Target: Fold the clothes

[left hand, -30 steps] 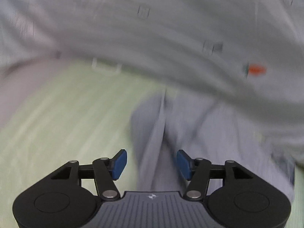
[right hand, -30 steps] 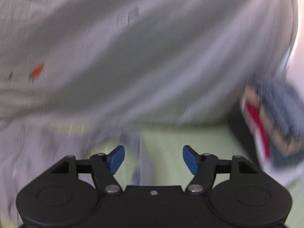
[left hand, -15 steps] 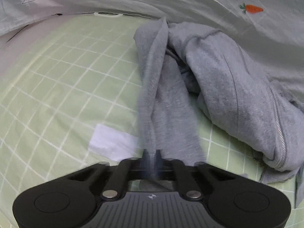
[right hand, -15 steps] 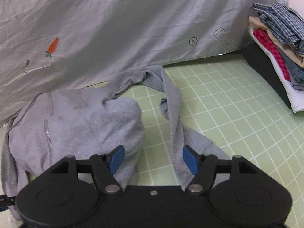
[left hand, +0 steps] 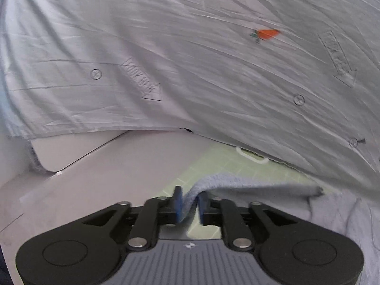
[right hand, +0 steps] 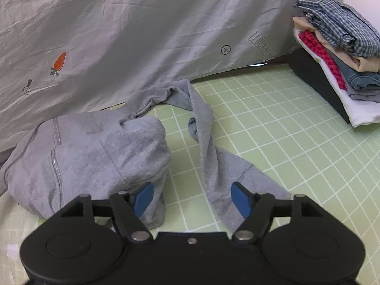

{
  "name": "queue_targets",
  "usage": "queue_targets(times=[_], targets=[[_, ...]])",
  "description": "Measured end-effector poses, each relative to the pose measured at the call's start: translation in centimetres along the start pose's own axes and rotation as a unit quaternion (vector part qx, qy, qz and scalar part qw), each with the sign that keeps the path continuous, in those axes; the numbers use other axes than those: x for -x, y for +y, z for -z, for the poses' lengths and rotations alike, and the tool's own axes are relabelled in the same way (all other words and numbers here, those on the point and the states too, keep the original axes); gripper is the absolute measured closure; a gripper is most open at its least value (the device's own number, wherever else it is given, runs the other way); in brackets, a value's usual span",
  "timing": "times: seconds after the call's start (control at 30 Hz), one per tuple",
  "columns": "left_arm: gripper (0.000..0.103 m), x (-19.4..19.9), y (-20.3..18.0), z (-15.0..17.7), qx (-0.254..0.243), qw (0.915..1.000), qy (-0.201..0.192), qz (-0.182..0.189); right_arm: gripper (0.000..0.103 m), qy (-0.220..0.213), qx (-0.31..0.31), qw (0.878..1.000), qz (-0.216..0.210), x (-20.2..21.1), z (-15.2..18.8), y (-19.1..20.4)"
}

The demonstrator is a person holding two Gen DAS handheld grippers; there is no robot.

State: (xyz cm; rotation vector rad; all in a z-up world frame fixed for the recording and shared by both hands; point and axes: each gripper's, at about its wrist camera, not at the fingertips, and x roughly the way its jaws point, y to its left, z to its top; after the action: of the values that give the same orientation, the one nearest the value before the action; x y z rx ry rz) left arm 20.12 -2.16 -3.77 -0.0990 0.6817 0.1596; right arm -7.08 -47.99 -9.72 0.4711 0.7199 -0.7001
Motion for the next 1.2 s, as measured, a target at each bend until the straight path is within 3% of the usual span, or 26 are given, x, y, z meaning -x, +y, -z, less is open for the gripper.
queue_targets(times=[0.03, 0.1, 0.2, 0.4, 0.5, 0.6, 0.7, 0.77, 0.83, 0.87, 0.97, 1.1, 1.2], targets=[[0.062, 0.2, -0.3, 0.5, -0.005, 1.0000, 0.003, 0.000, 0.023, 0.000, -0.002, 1.000, -0.002, -0.1, 0.0, 0.1], [0.045, 0.4, -1.4, 2.1, -0.021, 0.9996, 0.017, 0.005, 0.021, 0.002, -0.006, 1.000, -0.013, -0.5, -0.1, 0.3], [0.043, 0.6, -3.0, 5.3, -0.033, 0.9966, 0.061, 0.045, 0.020, 0.015, -0.002, 0.999, -0.033, -1.5, 0.0, 0.9], [0.042, 0.8, -5.3, 10.8, 0.018, 0.9801, 0.164, 0.110, 0.020, 0.048, 0.001, 0.994, -0.103, -3.4, 0.7, 2.5], [0.042, 1.3, -6.1, 12.6, 0.023, 0.9718, 0.192, 0.135, 0.019, 0.073, -0.053, 0.984, -0.155, -5.0, 0.6, 2.7], [0.042, 1.8, -7.4, 13.1, 0.003, 0.9693, 0.194, 0.151, 0.019, 0.104, -0.143, 0.964, -0.200, -7.3, 0.6, 2.0], [0.040, 1.7, -8.2, 13.2, 0.000, 0.9668, 0.197, 0.162, 0.025, 0.139, -0.248, 0.931, -0.228, -9.8, 0.9, 0.8], [0.040, 1.4, -8.5, 13.0, 0.001, 0.9637, 0.201, 0.176, 0.054, 0.159, -0.315, 0.903, -0.246, -11.1, 1.4, 0.1], [0.040, 0.9, -9.0, 12.9, 0.008, 0.9580, 0.207, 0.198, 0.071, 0.167, -0.360, 0.879, -0.266, -11.6, 1.8, -0.3], [0.040, 0.6, -9.3, 12.7, 0.013, 0.9541, 0.211, 0.212, 0.076, 0.170, -0.380, 0.866, -0.276, -11.8, 2.0, -0.5], [0.040, -0.8, -11.0, 12.5, 0.038, 0.9396, 0.227, 0.253, 0.080, 0.162, -0.389, 0.859, -0.290, -11.1, 2.4, -0.5], [0.037, -3.0, -13.8, 12.3, 0.074, 0.9152, 0.250, 0.307, 0.080, 0.166, -0.452, 0.820, -0.310, -10.9, 3.2, -1.6], [0.036, -4.7, -15.8, 12.1, 0.103, 0.8936, 0.268, 0.345, 0.080, 0.172, -0.477, 0.803, -0.314, -11.1, 3.3, -2.3]])
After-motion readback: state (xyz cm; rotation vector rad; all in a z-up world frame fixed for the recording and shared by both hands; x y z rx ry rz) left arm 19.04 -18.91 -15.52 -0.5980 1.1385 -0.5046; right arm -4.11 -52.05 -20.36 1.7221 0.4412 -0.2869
